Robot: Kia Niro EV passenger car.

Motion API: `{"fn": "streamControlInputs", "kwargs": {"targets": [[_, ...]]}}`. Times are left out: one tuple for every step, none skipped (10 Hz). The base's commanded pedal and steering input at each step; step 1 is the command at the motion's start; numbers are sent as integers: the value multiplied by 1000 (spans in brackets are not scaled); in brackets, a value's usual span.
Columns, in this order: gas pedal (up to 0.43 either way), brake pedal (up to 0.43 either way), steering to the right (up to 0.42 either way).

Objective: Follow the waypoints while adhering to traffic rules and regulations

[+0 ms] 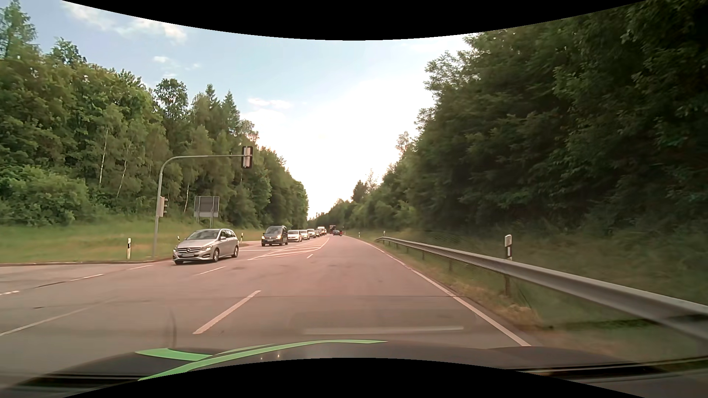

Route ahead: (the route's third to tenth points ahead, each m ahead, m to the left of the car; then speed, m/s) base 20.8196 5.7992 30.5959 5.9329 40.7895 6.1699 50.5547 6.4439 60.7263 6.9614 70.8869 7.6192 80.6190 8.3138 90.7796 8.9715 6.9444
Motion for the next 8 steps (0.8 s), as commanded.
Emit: {"fn": "streamControlInputs", "kwargs": {"targets": [[319, 0, -7], [319, 0, -7], [319, 0, -7], [319, 0, -7], [319, 0, -7], [319, 0, -7], [319, 0, -7], [319, 0, -7]]}}
